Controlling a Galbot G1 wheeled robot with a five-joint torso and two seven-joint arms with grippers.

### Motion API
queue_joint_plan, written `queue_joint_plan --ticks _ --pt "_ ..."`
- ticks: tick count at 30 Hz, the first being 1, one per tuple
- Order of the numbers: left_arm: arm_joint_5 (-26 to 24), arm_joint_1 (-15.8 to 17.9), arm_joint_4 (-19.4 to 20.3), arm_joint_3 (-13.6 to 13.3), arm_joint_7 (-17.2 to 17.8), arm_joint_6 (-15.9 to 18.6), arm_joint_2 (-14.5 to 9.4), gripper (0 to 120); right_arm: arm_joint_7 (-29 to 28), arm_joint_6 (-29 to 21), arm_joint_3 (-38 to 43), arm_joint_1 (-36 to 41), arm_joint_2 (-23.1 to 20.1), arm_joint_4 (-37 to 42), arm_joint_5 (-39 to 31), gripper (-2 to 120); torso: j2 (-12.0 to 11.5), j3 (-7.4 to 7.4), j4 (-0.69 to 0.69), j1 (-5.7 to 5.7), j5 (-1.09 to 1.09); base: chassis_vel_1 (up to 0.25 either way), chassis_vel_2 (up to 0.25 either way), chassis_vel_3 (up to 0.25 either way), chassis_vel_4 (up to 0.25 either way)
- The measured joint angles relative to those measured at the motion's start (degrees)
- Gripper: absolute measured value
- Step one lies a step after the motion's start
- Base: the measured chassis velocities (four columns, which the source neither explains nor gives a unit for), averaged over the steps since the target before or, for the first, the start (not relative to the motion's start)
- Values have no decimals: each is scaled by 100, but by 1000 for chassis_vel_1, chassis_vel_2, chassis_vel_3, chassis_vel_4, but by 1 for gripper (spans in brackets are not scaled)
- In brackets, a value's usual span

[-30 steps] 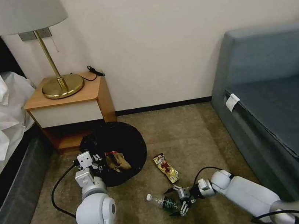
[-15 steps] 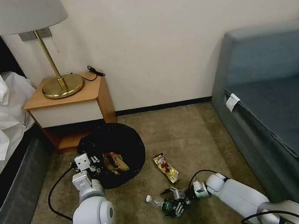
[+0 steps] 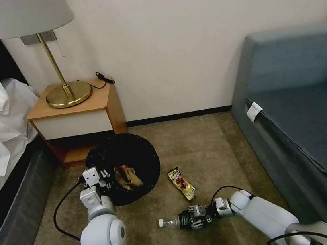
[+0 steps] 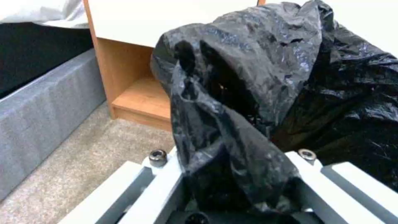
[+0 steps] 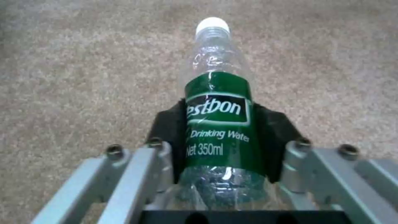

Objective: Pick up the trash bin, then pick up the garbage on the floor and place it into the trash bin.

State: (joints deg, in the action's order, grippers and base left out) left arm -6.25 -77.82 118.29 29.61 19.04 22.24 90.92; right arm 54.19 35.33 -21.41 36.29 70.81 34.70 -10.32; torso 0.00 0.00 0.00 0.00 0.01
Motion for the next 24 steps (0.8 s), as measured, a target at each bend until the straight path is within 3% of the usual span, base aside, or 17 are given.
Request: queue_joint_plan --ticks 1,3,9,17,20,23,24 --pt "0 0 0 0 0 0 0 4 0 0 0 0 0 0 0 36 0 0 0 0 0 0 0 0 0" --pt "0 0 4 -9 1 5 2 4 -40 1 2 4 -24 62 -16 23 0 0 0 0 0 0 0 0 0" --pt "0 39 -3 -11 3 22 1 4 -103 3 125 57 -108 301 -132 14 0 0 0 0 0 0 0 0 0" --pt "-24 127 -108 4 5 28 -10 4 -287 120 667 212 -407 834 -555 14 0 0 0 0 0 0 0 0 0" --pt "-47 152 -138 16 13 29 -15 4 -659 98 803 279 -549 1095 -1000 14 0 0 -1 0 -1 0 0 0 0" --pt "-70 173 -183 8 19 30 5 4 -1555 52 979 225 -465 1307 -1783 14 0 0 -1 0 1 0 0 0 0" --pt "-70 173 -183 8 19 30 5 4 -1555 52 979 225 -465 1307 -1783 14 0 0 -1 0 1 0 0 0 0"
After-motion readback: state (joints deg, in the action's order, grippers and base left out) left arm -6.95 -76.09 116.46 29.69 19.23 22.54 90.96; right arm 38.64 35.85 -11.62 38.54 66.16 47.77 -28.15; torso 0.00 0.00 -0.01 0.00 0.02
